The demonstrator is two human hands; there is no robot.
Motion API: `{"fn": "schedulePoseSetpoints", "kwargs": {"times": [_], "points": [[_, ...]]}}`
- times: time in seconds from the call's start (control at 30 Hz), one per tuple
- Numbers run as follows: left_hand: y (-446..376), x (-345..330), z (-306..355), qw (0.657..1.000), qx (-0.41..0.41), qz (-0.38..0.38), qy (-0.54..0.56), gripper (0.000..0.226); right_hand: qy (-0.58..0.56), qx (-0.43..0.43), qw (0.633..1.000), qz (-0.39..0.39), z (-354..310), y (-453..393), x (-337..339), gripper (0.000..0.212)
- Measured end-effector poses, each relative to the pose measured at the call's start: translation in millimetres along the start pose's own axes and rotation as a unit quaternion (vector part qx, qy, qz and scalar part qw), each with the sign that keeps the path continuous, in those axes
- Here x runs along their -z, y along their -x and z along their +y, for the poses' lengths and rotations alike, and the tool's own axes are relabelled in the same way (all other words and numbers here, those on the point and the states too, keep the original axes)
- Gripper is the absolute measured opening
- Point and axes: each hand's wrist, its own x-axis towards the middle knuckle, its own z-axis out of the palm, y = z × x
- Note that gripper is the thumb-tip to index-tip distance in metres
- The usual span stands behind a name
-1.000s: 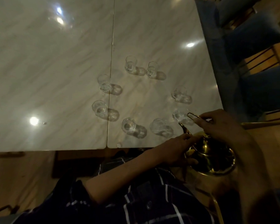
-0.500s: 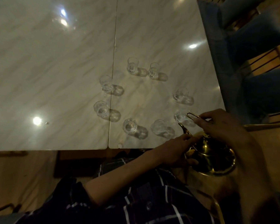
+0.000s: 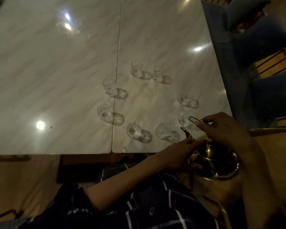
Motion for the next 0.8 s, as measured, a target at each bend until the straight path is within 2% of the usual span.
{"fn": "schedulePoseSetpoints", "kwargs": {"times": [0.17, 0.8], "points": [[2, 2, -3, 1.000, -0.002, 0.008, -0.003, 0.086, -0.013, -0.005, 1.000, -0.009, 0, -5, -2, 0.039], [3, 12, -6, 1.000, -0.008, 0.011, 0.005, 0.086, -0.012, -0.007, 1.000, -0.016, -9, -11, -2, 0.038]]}}
